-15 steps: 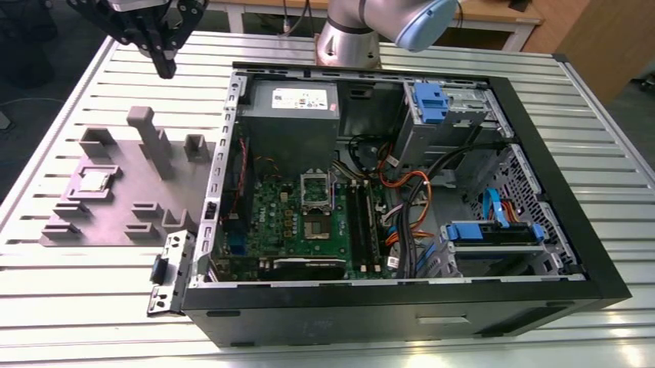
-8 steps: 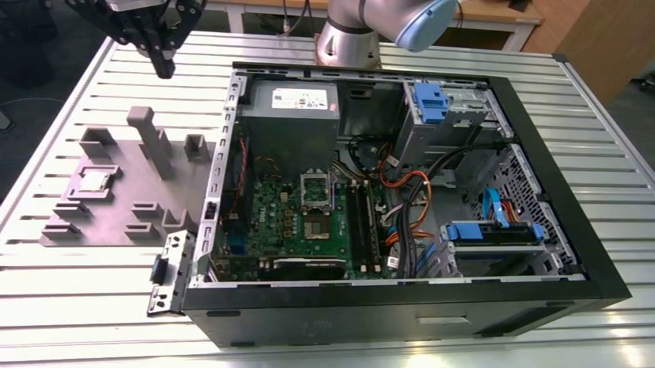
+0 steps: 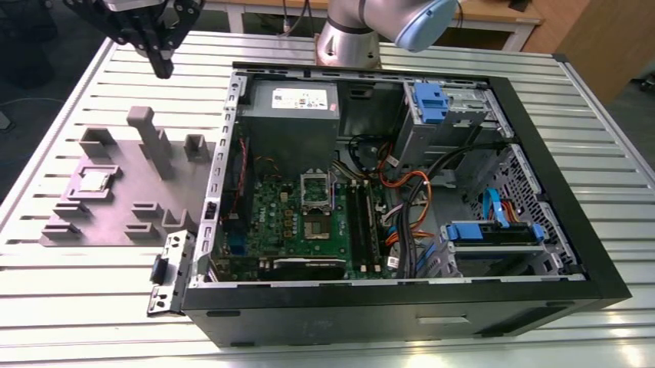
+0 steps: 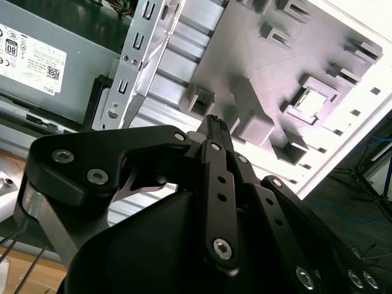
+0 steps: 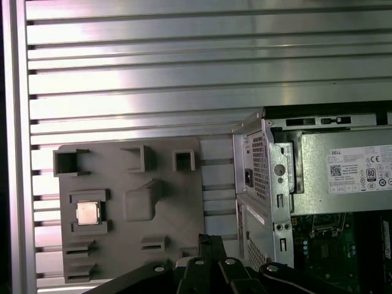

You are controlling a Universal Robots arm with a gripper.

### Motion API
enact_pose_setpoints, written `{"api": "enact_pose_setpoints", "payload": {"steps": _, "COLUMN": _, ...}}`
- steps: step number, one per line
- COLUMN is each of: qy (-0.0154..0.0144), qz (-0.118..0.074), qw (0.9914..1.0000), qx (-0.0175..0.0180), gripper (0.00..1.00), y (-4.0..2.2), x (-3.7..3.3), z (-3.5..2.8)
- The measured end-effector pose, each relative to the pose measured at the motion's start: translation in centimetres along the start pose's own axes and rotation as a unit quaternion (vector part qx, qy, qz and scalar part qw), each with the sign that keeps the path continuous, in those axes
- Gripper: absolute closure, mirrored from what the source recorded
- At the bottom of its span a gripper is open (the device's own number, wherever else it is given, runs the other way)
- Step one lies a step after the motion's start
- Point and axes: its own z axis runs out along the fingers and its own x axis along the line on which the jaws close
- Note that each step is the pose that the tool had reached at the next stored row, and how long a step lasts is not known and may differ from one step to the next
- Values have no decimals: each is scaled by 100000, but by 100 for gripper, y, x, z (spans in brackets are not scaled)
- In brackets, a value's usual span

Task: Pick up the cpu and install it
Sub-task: 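Reach for the cpu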

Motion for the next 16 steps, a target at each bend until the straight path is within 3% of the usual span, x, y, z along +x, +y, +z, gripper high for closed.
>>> {"api": "enact_pose_setpoints", "payload": {"steps": 5, "qy": 1, "qz": -1, "qw": 100000, "qx": -1, "gripper": 89, "y": -1, "x": 10, "z": 0}}
{"api": "enact_pose_setpoints", "payload": {"steps": 7, "qy": -2, "qz": 1, "qw": 100000, "qx": -3, "gripper": 89, "y": -7, "x": 94, "z": 0}}
{"api": "enact_pose_setpoints", "payload": {"steps": 16, "qy": 0, "qz": 8, "qw": 100000, "qx": -1, "gripper": 89, "y": -8, "x": 111, "z": -1}}
